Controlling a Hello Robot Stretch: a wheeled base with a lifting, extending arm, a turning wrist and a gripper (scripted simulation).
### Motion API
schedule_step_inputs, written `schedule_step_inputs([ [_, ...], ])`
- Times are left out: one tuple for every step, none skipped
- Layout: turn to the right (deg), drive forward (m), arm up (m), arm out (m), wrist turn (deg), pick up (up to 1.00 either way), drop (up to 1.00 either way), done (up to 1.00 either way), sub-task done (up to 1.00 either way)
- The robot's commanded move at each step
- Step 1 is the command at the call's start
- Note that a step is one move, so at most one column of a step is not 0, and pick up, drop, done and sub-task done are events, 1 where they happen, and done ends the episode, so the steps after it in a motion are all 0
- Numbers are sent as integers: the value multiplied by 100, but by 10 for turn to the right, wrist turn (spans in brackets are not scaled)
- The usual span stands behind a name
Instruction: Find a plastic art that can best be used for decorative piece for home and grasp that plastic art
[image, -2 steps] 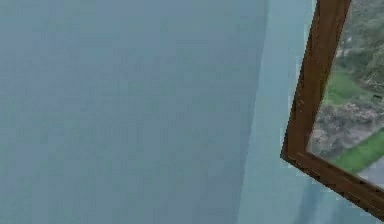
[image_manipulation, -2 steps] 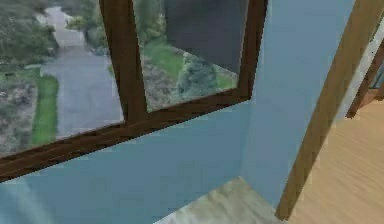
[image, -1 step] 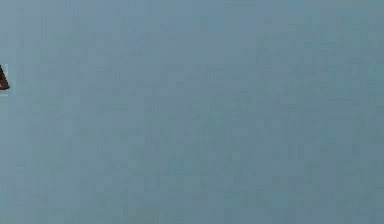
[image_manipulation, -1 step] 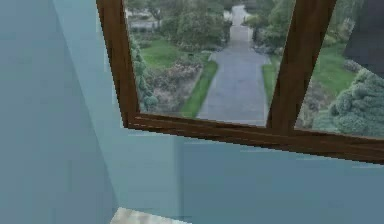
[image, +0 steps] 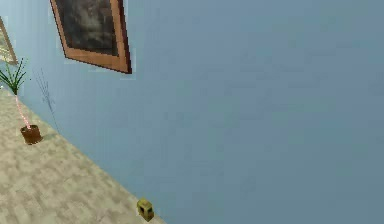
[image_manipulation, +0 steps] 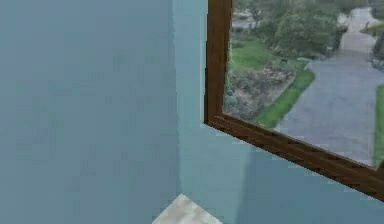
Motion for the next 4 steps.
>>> schedule_step_inputs([
  [-30, 0, 0, 0, 0, 0, 0, 0, 0],
  [0, 40, 0, 0, 0, 0, 0, 0, 0],
  [-450, 0, 0, 0, 0, 0, 0, 0, 0],
  [0, 45, 0, 0, 0, 0, 0, 0, 0],
])
